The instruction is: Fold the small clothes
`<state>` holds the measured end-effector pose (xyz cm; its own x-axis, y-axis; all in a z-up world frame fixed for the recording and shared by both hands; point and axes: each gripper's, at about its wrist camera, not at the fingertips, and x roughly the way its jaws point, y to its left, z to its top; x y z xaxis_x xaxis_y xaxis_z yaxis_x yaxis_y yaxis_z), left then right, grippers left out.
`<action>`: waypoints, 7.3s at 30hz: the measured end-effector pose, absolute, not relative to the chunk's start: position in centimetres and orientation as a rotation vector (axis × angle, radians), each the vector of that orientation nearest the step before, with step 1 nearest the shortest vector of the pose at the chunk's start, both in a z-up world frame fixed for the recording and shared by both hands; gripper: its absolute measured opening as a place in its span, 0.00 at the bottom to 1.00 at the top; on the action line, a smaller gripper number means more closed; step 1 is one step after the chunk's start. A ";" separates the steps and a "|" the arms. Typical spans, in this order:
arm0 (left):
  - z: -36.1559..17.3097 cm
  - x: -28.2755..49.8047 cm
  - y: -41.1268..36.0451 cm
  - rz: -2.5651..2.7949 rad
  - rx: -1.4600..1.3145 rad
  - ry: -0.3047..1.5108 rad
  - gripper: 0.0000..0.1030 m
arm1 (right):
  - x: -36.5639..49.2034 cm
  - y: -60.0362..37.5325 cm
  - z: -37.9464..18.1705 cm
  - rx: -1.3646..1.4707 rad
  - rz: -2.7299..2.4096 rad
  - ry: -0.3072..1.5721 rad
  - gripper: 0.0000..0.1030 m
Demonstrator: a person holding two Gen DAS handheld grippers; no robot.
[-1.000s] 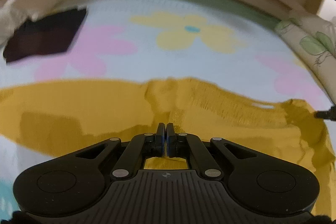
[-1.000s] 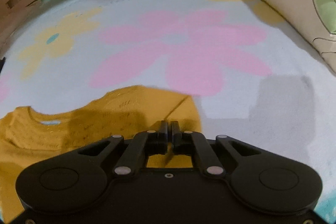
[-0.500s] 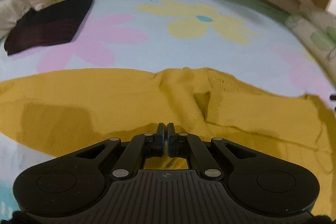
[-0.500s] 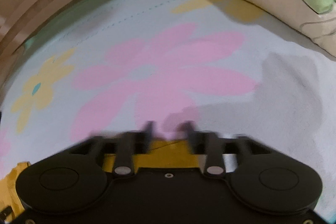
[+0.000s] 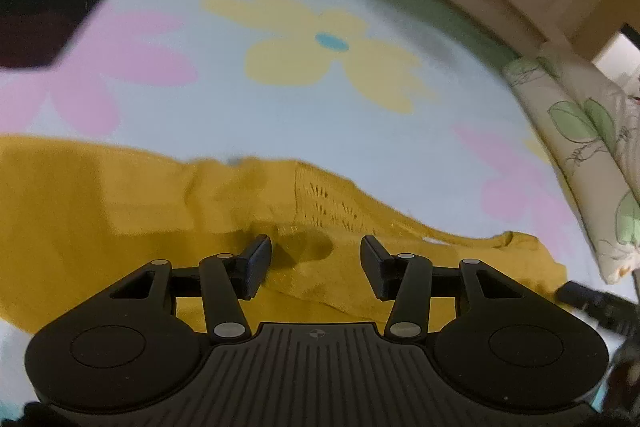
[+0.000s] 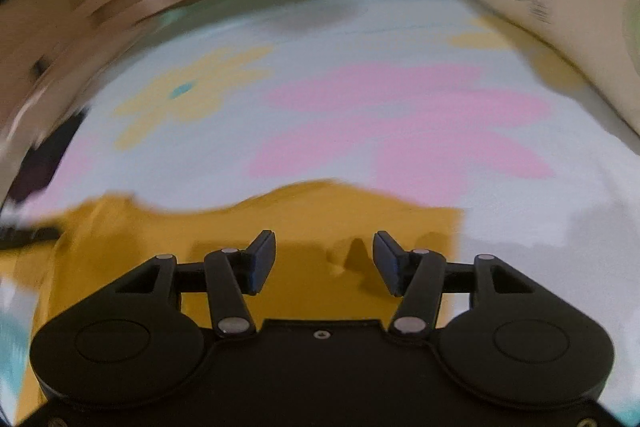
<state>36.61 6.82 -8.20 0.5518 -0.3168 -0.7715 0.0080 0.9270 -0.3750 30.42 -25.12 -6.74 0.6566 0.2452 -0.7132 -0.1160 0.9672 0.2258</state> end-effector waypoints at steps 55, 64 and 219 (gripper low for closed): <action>-9.9 38.1 6.1 -0.360 -0.254 1.194 0.44 | 28.5 -4.9 -10.8 -0.255 0.725 0.757 0.09; -7.9 38.1 6.0 -0.293 -0.137 1.026 0.06 | 28.2 -7.6 -7.8 -0.160 0.646 0.721 0.32; -10.0 35.2 7.9 -0.233 -0.196 1.053 0.73 | 29.5 -25.8 -5.8 0.204 -0.166 0.849 0.68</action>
